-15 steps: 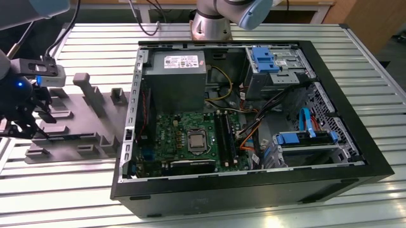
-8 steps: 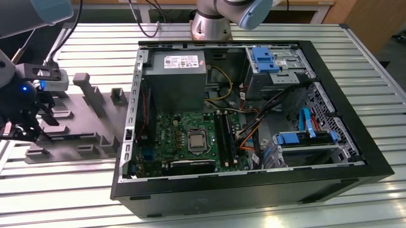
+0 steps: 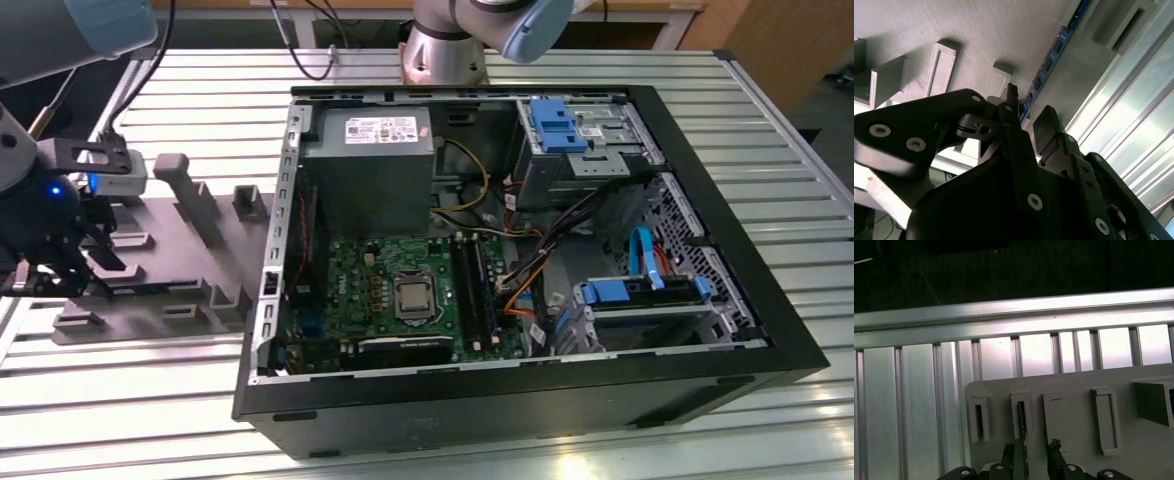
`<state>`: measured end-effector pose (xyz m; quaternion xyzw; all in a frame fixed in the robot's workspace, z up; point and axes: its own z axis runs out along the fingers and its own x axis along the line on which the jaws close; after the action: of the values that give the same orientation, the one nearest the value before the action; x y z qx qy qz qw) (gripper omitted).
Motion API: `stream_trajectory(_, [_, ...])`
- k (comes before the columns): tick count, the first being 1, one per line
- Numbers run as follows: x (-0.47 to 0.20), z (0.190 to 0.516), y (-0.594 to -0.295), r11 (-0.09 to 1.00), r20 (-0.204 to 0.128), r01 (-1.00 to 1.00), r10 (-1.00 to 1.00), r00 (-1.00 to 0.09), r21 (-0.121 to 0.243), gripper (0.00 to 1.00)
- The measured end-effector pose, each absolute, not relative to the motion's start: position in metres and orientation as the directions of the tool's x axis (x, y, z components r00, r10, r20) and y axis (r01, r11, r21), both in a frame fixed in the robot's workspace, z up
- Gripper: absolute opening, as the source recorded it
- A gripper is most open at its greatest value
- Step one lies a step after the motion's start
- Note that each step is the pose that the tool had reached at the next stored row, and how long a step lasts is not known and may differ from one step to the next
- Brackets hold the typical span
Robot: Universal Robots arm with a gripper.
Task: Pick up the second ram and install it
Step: 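Pick up the second ram and move it above second insertion slot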
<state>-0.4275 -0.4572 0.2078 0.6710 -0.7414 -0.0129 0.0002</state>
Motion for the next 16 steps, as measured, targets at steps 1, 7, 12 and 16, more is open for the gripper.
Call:
stream_trajectory(1, [-0.427,0.208,-0.457,0.099,-0.017,-0.995,-0.995,-0.100,0.019,0.39])
stream_trajectory(7, [-0.427,0.203,-0.457,0.099,-0.017,-0.995,-0.995,-0.099,0.019,0.39])
stream_trajectory(12, [-0.425,0.197,-0.458,0.097,-0.017,-0.995,-0.995,-0.097,0.019,0.39])
stream_trajectory(16, [-0.422,0.193,-0.458,0.096,-0.017,-0.995,-0.995,-0.097,0.019,0.39])
